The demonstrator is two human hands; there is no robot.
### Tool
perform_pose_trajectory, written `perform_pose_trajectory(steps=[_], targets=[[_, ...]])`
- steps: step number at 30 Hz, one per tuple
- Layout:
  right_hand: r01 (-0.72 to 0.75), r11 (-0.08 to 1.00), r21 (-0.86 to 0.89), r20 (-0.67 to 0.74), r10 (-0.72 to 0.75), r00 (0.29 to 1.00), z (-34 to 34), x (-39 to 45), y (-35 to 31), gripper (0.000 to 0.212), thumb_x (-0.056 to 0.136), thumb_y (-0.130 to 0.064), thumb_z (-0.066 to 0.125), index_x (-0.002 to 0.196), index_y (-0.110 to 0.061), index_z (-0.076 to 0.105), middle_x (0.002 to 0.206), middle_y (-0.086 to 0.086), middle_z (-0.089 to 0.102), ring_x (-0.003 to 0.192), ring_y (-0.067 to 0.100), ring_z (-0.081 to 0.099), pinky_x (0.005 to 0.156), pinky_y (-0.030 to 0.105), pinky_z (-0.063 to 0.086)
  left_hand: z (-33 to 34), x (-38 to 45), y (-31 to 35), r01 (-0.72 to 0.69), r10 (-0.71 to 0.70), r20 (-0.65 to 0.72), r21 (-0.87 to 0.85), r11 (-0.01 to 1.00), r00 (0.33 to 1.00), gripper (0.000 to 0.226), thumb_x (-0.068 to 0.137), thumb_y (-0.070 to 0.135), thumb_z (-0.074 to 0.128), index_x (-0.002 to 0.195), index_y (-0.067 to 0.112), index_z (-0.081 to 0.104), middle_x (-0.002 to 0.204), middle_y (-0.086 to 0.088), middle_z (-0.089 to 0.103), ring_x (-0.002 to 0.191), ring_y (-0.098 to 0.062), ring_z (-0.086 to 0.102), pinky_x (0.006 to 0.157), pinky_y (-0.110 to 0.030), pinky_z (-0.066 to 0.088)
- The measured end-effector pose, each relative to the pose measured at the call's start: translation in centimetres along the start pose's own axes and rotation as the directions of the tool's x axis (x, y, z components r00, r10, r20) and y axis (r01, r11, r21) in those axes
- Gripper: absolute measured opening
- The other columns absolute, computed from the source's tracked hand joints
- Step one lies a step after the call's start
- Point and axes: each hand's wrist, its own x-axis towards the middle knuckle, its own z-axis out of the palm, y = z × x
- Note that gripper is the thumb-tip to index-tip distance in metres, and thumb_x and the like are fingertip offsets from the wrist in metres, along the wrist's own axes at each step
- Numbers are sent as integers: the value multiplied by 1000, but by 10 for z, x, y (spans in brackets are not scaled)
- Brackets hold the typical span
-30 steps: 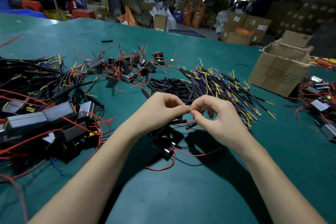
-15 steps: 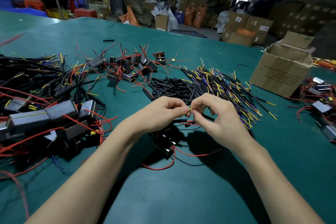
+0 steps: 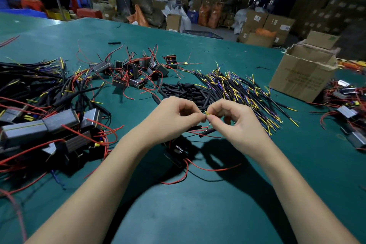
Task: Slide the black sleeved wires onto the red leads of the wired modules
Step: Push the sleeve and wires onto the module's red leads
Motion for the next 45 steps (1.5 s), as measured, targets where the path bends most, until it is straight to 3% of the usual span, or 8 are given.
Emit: perform_pose_trajectory(steps=[3, 6, 11, 16, 20, 26, 32, 45], targets=[[90, 992, -86, -18, -92, 996, 1, 0, -5, 14, 85, -1, 63, 81, -15, 63, 73, -11, 58, 68, 2, 51, 66, 8, 36, -1, 2, -1, 177, -169, 58, -181, 967, 984, 21, 69, 37, 72, 72, 16, 74, 71, -12, 61, 64, -8, 45, 63, -22, 35], [220, 944, -245, 24, -221, 975, 4, 0, -6, 9, 83, 0, 61, 82, -9, 61, 78, -5, 56, 73, 8, 51, 69, 18, 41, 2, 4, -2, 478, -443, 181, -291, 829, 878, 41, 40, 43, 70, 69, 14, 72, 63, -2, 57, 66, -14, 46, 65, -29, 33], [282, 872, -401, 34, -294, 955, 8, 1, -4, 8, 87, -1, 61, 84, -8, 60, 83, -6, 54, 77, 13, 50, 69, 39, 46, -2, 8, -6, 600, -490, 366, -303, 741, 791, 17, 52, 36, 66, 59, 22, 71, 58, 5, 54, 65, -13, 44, 66, -27, 32], [164, 957, -238, -30, -176, 984, 5, 1, -1, 7, 86, -3, 62, 83, -10, 63, 77, -6, 58, 73, 5, 51, 70, 10, 36, 3, 5, -3, 431, -410, 133, -309, 848, 902, 30, 57, 41, 71, 76, 17, 75, 76, -2, 66, 77, -15, 49, 79, -31, 37], [-26, 998, -52, -45, 23, 999, 2, 3, 3, 13, 90, -5, 62, 83, -16, 64, 75, -12, 62, 73, 5, 54, 73, 17, 42, 4, 3, -1, 304, -298, 65, -275, 912, 952, 14, 85, 28, 66, 83, 17, 74, 79, 1, 62, 75, -10, 45, 72, -25, 34], [-156, 968, 198, -5, 160, 987, 3, 4, 1, 17, 94, -1, 54, 85, -14, 59, 70, -14, 61, 67, 1, 57, 66, 12, 45, 8, 2, 2, 251, -256, 12, -244, 937, 967, 16, 87, 26, 66, 81, 13, 74, 72, 1, 61, 54, 0, 43, 47, -8, 31], [-158, 964, 212, -36, 170, 985, 4, 3, -3, 18, 93, -1, 56, 83, -15, 60, 70, -11, 61, 64, 2, 55, 65, 16, 48, 8, 1, 4, 276, -282, 6, -230, 933, 959, 22, 86, 35, 65, 76, 17, 73, 67, 0, 55, 37, 0, 32, 36, -10, 24], [-219, 919, 328, -16, 237, 971, 3, 4, -8, 15, 92, 1, 55, 84, -10, 62, 59, -10, 61, 58, 5, 52, 63, 13, 45, 0, -1, 4, 144, -135, 59, -180, 973, 989, 25, 86, 29, 68, 78, 6, 72, 73, -9, 67, 66, -7, 49, 66, -24, 40]])
